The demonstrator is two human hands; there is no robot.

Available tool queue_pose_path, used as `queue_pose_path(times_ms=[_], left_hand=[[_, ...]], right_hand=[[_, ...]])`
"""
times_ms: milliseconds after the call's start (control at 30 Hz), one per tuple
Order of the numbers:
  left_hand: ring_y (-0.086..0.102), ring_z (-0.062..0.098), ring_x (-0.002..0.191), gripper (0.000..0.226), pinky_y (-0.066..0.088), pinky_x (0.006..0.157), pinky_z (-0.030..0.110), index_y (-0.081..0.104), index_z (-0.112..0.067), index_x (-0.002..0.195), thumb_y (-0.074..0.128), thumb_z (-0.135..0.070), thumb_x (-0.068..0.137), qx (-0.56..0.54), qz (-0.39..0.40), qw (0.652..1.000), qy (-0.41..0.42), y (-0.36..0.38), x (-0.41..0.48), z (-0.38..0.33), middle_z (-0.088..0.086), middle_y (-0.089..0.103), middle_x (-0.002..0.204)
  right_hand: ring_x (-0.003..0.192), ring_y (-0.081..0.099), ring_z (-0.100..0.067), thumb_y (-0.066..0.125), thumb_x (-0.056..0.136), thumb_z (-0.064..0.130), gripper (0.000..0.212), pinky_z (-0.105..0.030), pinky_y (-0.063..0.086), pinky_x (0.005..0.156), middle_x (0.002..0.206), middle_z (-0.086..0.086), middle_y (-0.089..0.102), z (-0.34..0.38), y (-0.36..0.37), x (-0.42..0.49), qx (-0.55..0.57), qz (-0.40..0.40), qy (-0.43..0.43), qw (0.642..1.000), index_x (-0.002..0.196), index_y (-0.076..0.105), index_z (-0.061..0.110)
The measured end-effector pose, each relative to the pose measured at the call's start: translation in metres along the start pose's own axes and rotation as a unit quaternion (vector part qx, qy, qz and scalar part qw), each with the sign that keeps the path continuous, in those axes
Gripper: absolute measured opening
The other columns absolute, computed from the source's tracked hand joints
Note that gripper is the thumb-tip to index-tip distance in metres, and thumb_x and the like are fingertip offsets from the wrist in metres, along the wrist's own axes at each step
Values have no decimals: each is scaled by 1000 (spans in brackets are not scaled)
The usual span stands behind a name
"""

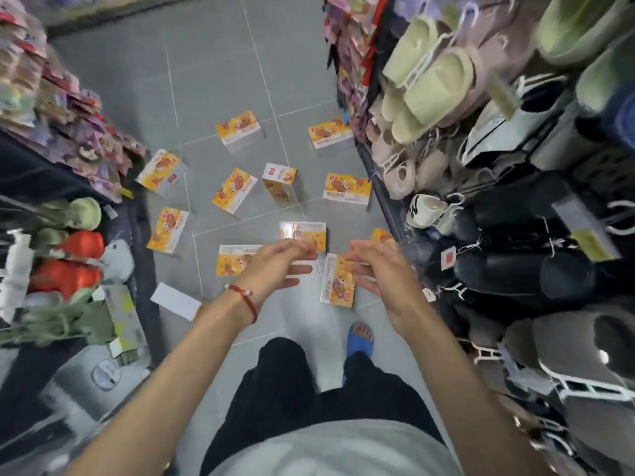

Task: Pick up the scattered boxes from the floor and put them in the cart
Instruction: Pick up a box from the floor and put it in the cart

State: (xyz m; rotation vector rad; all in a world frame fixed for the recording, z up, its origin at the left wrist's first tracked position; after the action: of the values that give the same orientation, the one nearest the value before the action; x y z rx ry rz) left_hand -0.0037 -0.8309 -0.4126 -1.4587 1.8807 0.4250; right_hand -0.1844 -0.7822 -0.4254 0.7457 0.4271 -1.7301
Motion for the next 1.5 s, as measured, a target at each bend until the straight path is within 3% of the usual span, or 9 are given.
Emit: queue_pose_path(times_ms=[233, 367, 500, 667, 967, 1100, 1200, 1433, 1500], left_hand=[[69, 26, 108, 21, 49, 105, 46, 71, -18, 98, 51, -14, 101, 45, 58, 997, -31, -9, 97, -4, 3, 74, 111], [67, 17, 87, 27, 50, 81, 30, 68, -20, 85, 50, -11, 102, 117, 94, 989, -3, -7, 157, -4, -1, 71, 100], [62, 17, 82, 17, 47, 55, 8, 66, -3, 100, 49, -3, 101, 153, 140, 978, -23, -1, 203, 15, 11, 66, 103], [64, 19, 92, 16, 46, 68, 20, 67, -8, 110, 55, -11, 99, 232, 170, 955, -70, 7, 270, 72, 3, 69, 104], [61, 20, 80, 21, 43, 48, 14, 68, -16, 90, 53, -3, 96, 355, 190, 913, -65, 28, 364, 196, 9, 69, 95], [68, 23, 84, 19, 47, 70, 30, 69, -29, 75, 56, -18, 82, 421, 204, 884, -20, 41, 409, 234, -8, 72, 77], [63, 12, 72, 27, 47, 64, 22, 66, -32, 71, 56, -14, 87, 491, 238, 837, 34, 60, 439, 261, -17, 68, 66], [61, 24, 113, 22, 45, 96, 32, 68, -16, 114, 61, -19, 93, 583, 232, 772, 100, 115, 553, 323, 2, 68, 119], [58, 23, 119, 33, 42, 100, 32, 64, -16, 125, 61, -27, 94, 596, 229, 759, 130, 137, 585, 336, 1, 64, 130]], right_hand=[[91, 68, -18, 60, 100, 13, 13, -17, 57, 71, 109, -13, 75, -25, -1, 57, 77, -115, 55, 989, 106, 70, 19], [73, 67, -10, 60, 100, 8, 13, -13, 52, 57, 97, -6, 70, -43, 3, 73, 159, -205, 69, 963, 100, 67, 19], [78, 68, -12, 61, 99, 13, 12, -22, 52, 71, 84, 5, 75, -84, 12, 91, 217, -265, 102, 934, 104, 69, 19], [86, 64, -19, 58, 99, 8, 18, -29, 52, 84, 99, -4, 71, -155, 26, 127, 265, -309, 139, 903, 94, 70, 21], [82, 65, -23, 57, 101, 7, 13, -34, 55, 86, 99, -10, 71, -333, 43, 190, 391, -407, 212, 798, 99, 69, 12], [76, 64, -19, 60, 102, 14, 10, -27, 54, 73, 96, -8, 71, -400, 47, 226, 423, -424, 230, 767, 104, 68, 10], [83, 64, -18, 60, 102, 19, 10, -35, 57, 84, 100, -7, 71, -439, 47, 262, 422, -418, 240, 768, 94, 67, 17], [95, 64, -25, 61, 91, 31, 14, -48, 56, 94, 102, -6, 70, -517, 37, 348, 418, -433, 251, 758, 93, 68, 19], [108, 66, -31, 59, 76, 46, 42, -55, 53, 102, 112, -7, 72, -546, 33, 377, 412, -439, 262, 754, 108, 68, 20]])
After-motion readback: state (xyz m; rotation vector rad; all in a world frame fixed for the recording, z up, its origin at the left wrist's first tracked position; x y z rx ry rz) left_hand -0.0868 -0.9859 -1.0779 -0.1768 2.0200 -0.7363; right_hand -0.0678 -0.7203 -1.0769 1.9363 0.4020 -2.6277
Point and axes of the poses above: each hand's wrist, its own x-axis towards the middle knuckle, its own y-axis out of the palm, z = x × y, the point moved 10 cm from there along x, towards the middle knuckle
